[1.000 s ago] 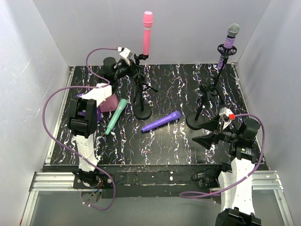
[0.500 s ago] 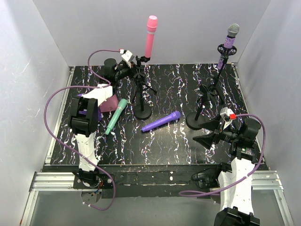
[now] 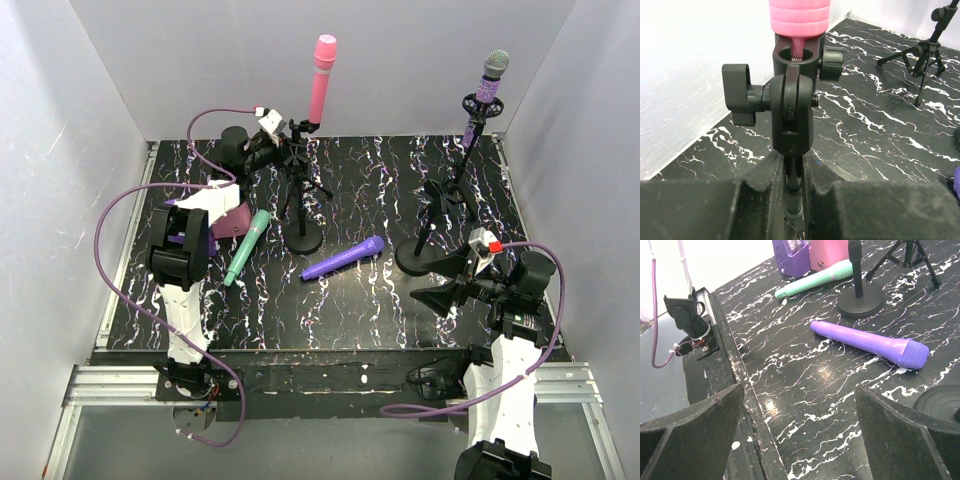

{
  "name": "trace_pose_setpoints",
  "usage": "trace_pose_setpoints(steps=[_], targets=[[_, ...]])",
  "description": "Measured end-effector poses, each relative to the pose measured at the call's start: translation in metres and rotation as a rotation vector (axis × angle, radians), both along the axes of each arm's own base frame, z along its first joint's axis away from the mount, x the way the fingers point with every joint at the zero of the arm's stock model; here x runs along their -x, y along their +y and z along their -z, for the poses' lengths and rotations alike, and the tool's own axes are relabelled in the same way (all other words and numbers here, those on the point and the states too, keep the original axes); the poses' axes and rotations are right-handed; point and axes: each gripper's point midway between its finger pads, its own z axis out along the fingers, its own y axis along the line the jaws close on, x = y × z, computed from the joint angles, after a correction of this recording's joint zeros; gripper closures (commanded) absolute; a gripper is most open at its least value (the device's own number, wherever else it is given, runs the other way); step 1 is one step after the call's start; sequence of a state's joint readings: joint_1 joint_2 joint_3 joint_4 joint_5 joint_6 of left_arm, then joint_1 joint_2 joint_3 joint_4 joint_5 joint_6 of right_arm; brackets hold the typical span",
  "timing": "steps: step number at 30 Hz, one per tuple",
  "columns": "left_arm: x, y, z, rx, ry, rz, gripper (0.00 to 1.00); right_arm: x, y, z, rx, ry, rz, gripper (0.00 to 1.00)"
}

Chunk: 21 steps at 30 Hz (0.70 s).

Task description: Attach the microphones to the stand

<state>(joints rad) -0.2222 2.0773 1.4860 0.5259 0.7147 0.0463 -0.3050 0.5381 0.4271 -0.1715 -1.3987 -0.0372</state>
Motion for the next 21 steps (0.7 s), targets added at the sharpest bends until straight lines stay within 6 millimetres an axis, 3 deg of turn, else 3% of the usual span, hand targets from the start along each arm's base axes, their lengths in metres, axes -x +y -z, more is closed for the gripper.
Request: trace_pose_setpoints(steps=[4,21], targets=[[-0.0037,-0.0003,-0.0004,-0.010,-0.010,0.001,0.99,-0.0008,-0.0007,-0.0004,0.001,-0.004,0.003,0.02],[-0.0088,0.0086,0.0057,0.006,-0.018,-0.018,0.71,-0.0015,-0.0015,-0.0010,0.001,-0.007,0.007,0.02]])
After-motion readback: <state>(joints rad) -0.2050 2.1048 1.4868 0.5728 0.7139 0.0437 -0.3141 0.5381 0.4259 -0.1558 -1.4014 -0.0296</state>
